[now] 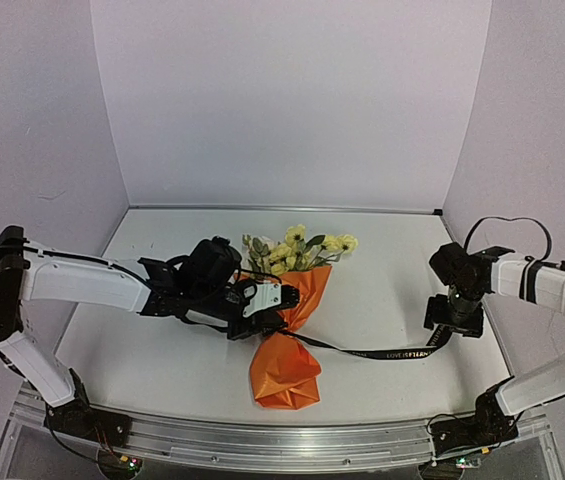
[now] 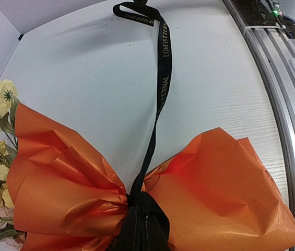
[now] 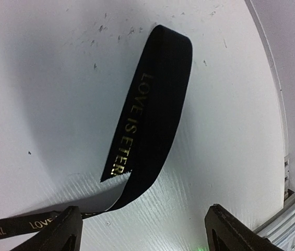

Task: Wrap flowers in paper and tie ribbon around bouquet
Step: Pick up the right side of the half-tied ribbon from the center of the board.

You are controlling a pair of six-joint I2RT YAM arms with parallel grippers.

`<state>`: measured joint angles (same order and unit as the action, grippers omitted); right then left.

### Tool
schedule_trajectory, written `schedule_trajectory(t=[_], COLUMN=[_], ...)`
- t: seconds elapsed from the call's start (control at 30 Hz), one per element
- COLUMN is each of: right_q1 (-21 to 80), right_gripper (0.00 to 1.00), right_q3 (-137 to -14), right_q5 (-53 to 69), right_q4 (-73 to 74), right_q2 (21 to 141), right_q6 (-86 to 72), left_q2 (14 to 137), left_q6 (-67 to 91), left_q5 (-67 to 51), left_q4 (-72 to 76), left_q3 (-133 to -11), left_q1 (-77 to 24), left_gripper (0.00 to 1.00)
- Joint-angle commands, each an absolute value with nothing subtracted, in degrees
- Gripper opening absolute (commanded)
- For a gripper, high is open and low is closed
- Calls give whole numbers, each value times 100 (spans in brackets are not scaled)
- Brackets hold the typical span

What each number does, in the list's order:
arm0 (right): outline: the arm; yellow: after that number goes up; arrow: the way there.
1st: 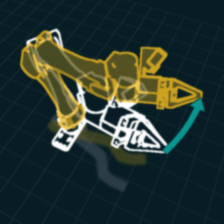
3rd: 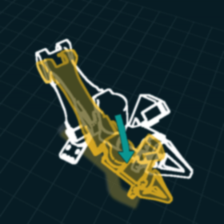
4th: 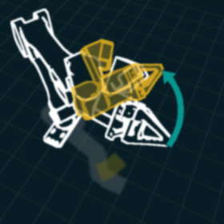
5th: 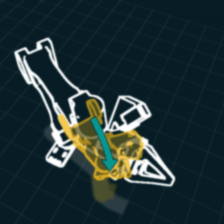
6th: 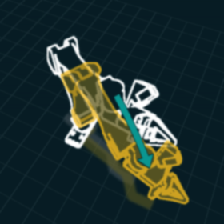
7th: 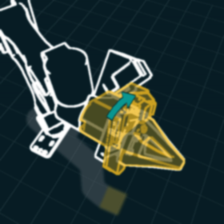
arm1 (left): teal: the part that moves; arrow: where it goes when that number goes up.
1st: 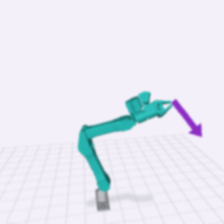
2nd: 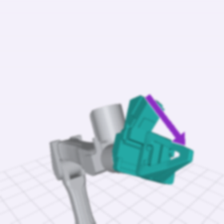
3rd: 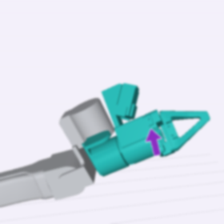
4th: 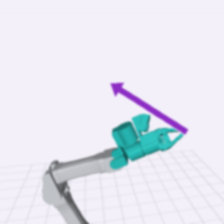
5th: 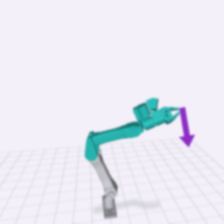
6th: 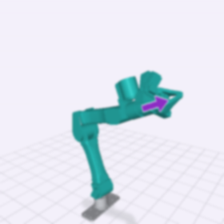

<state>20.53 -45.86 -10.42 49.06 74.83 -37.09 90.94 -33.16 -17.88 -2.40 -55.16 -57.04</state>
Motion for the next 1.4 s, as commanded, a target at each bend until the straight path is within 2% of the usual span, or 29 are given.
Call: schedule_trajectory(t=[0.0, 0.23, 0.47, 0.93, 1.1, 1.17, 1.23, 1.3, 1.33, 1.37], right_q1=[1709, 1118, 990, 943, 845, 786, 771, 768, 780, 794], right_gripper=[82, 79, 77, 72, 59, 50, 35, 9, 2, 0], right_q3=[-4819, -4481, -4434, -4355, -4364, -4354, -4451, -4666, -4798, -4967], right_q5=[-951, -91, -44, 3, 28, 84, 158, 336, 426, 501], right_q4=[4993, 4214, 4101, 3926, 3709, 3578, 3518, 3520, 3517, 3519], right_q2=[7790, 8139, 8371, 8643, 8911, 8991, 9082, 9151, 9178, 9206], right_q6=[-4198, -4495, -4561, -4548, -4526, -4541, -4522, -4497, -4513, -4538], left_q2=[9222, 9403, 9658, 9964, 10053, 10056, 10055, 10068, 10074, 10086], left_q6=[-3506, -3648, -3622, -3561, -3641, -3652, -3660, -3708, -3738, -3768], left_q5=[-2022, -2038, -2094, -2687, -2803, -2814, -2836, -2878, -2901, -2931], left_q4=[212, 484, 703, 372, 347, 348, 346, 329, 306, 285], left_q3=[-5829, -5918, -6095, -6561, -6572, -6554, -6526, -6507, -6505, -6509], left_q1=[-5722, -5722, -5722, -5762, -5804, -5808, -5810, -5818, -5823, -5827], left_gripper=[0, 0, 4, 5, 4, 4, 4, 4, 4, 4])
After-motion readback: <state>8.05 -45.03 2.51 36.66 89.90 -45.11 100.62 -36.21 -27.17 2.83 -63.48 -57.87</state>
